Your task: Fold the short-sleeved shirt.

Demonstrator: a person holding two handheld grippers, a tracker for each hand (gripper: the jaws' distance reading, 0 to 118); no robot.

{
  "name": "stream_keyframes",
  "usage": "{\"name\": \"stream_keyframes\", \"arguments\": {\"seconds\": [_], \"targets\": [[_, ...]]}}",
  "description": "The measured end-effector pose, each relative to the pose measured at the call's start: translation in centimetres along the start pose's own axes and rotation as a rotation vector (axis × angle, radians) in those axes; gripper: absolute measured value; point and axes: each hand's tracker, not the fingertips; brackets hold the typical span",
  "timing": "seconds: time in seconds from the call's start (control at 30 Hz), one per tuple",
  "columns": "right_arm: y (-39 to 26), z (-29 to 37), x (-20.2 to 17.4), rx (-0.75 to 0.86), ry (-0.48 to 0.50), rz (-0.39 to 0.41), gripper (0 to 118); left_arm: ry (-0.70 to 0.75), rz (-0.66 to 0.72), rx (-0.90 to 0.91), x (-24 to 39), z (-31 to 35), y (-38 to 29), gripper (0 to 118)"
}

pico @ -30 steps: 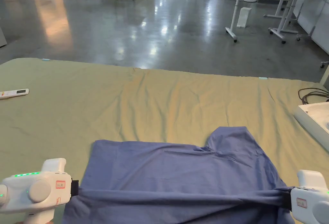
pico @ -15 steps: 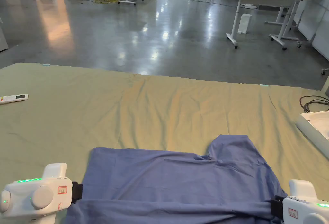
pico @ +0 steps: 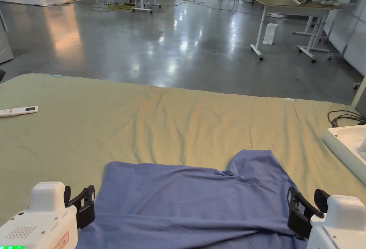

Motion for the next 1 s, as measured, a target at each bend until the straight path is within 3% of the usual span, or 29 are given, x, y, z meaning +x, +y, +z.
{"name": "stream_keyframes", "arguments": {"seconds": [0.07,0.1,0.13,0.17,0.27,0.5,0.73,0.8,0.87,0.93,1.0], "targets": [[0.2,1.3,-1.0,0.044,-0.025,0.035,30,0.030,-0.041,0.033,0.8,1.6,0.0,25],[0.2,1.6,-1.4,0.046,-0.032,0.043,30,0.042,-0.052,0.045,1.1,1.9,0.0,25],[0.2,1.9,-1.8,0.044,-0.035,0.042,19,0.063,-0.056,0.052,1.4,2.3,-0.1,14],[0.2,2.1,-2.0,0.044,-0.038,0.039,10,0.064,-0.051,0.055,1.5,2.6,-0.1,11],[0.0,2.5,-2.6,0.055,-0.022,0.015,0,0.046,-0.030,0.067,1.8,3.1,-0.3,3],[0.0,3.1,-3.5,0.058,-0.021,0.044,0,0.046,-0.043,0.031,1.4,3.9,-0.8,1],[-0.8,2.7,-3.1,-0.006,0.005,0.038,0,0.011,0.041,-0.347,-2.5,0.6,-4.1,3],[-1.7,2.4,-3.0,-0.042,0.007,0.050,0,0.014,0.066,-0.442,-3.6,-1.0,-5.3,23],[-2.5,2.4,-2.9,-0.066,0.005,0.051,0,0.006,0.108,-0.515,-4.3,-2.5,-6.1,54],[-3.2,2.2,-2.7,-0.092,0.008,0.042,0,-0.010,0.149,-0.573,-4.9,-3.9,-6.9,58],[-3.7,2.2,-2.5,-0.111,0.005,0.042,0,-0.008,0.162,-0.594,-5.1,-5.4,-7.2,69]]}}
